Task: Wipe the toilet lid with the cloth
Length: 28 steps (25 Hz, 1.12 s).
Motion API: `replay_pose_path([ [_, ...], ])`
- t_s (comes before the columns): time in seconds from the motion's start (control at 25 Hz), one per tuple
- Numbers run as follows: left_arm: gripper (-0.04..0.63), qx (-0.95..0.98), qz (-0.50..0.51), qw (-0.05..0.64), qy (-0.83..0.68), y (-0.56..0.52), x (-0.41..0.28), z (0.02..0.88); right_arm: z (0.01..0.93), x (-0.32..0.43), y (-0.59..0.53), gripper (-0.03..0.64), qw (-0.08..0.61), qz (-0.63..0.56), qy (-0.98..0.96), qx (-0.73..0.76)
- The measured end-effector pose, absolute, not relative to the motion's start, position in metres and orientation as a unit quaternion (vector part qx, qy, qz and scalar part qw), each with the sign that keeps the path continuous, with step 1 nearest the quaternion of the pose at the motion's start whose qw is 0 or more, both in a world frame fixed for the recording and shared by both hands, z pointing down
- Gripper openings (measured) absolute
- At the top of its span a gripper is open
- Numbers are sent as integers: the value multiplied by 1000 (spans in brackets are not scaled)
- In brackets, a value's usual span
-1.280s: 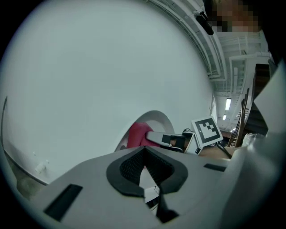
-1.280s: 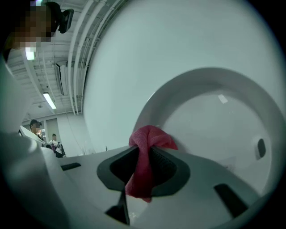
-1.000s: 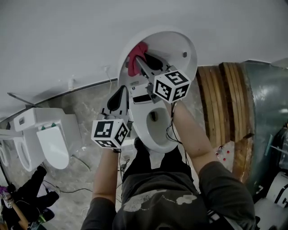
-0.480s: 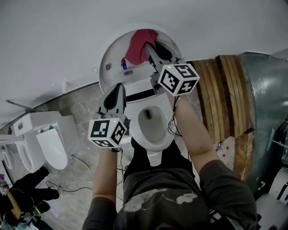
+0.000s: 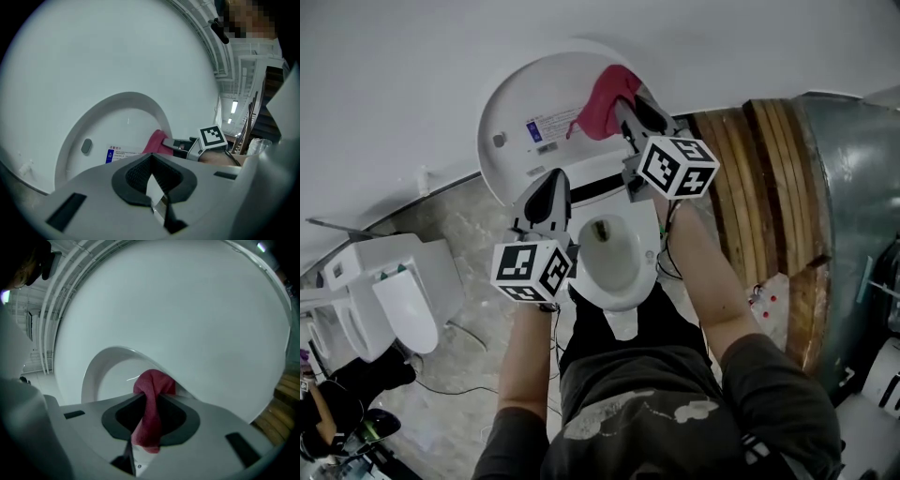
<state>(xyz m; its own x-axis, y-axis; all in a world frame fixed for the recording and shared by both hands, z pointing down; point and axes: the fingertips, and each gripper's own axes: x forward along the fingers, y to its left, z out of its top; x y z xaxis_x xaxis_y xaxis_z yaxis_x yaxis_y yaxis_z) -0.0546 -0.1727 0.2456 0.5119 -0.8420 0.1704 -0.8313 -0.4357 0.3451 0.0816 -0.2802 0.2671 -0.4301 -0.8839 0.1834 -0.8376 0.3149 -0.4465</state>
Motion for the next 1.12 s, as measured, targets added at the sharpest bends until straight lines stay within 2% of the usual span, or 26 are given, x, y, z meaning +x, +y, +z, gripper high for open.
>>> replay_pose_path([
  [0.16, 8, 842, -19, 201, -500, -170, -74, 250, 256, 56, -267, 75, 45, -232, 826, -511],
  [0.4, 8, 830, -20, 200, -520, -166, -126, 265, 264, -44, -238, 75, 64, -266, 856, -440],
  [0.72, 8, 829, -6, 200, -523, -145, -172, 290, 285, -148, -225, 75, 34, -264, 889, -372],
  [0.92, 8, 817, 3, 213, -536, -137, -184, 306, 298, -143, -240, 75, 39, -267, 884, -382],
  [1.12, 6, 820, 0, 210, -533, -152, -165, 306, 307, -92, -250, 75, 62, -281, 864, -414],
])
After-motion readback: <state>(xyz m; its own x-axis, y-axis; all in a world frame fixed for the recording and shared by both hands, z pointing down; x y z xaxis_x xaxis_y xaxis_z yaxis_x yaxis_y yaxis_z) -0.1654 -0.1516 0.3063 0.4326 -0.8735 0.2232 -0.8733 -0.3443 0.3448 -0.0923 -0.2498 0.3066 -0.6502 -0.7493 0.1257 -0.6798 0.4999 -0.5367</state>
